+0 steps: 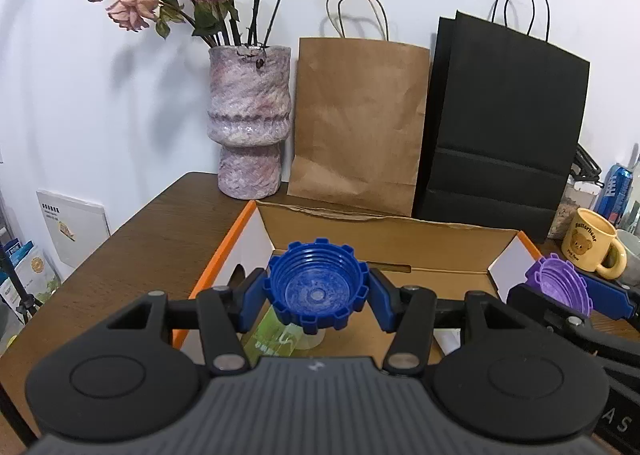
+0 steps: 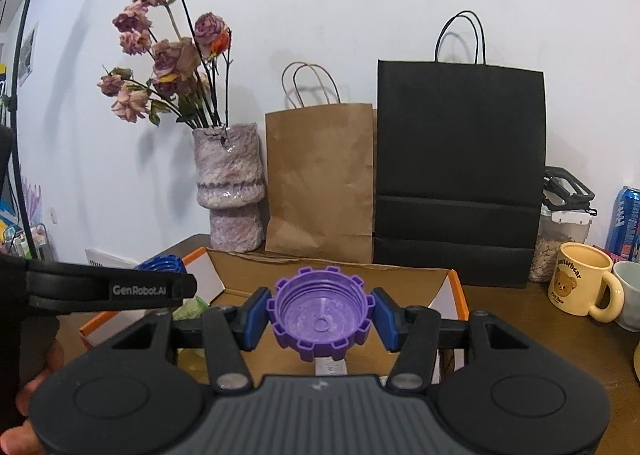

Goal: Organize rigid objects
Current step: 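Carry the blue and purple caps with both tools into the cardboard box, then open both tools to release the blue and purple caps inside the box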

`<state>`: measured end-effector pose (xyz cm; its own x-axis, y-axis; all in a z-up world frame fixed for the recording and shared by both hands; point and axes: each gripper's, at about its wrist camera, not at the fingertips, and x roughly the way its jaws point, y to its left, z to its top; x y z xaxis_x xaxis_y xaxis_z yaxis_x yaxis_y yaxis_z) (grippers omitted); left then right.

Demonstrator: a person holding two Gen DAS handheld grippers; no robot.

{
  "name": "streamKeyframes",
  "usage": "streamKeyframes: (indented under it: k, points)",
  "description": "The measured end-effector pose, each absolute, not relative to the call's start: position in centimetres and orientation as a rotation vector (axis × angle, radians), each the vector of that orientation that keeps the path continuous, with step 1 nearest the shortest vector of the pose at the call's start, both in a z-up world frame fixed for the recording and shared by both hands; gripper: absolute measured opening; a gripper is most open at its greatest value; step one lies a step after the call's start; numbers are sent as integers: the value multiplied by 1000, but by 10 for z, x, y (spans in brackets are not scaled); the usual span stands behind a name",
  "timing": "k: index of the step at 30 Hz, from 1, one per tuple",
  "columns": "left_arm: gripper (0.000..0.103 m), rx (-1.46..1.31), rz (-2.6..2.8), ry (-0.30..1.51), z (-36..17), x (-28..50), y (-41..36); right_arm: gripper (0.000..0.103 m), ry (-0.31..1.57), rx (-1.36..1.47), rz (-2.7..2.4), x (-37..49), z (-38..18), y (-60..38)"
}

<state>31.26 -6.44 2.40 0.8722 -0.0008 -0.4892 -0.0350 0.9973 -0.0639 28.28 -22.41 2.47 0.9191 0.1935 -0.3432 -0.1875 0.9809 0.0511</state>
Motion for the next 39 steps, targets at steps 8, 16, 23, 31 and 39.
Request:
streamKeyframes:
  k: [8,16,23,31,39]
  points:
    - [55,-51,21,537,14,332,-67,53,387,6,197,305,16,-224]
    - [55,-18,19,563,4,346,-70,53,435,-9,191,323,3,-225]
    - [55,-1,23,589,-5,354,-71,53,470,-17,188,328,-6,-224]
    - [81,5,32,575,-5,353,-72,73,488,-17,175,328,-9,-226]
    - [103,-1,58,546,-2,351,-71,103,475,-20,101,330,-10,-234]
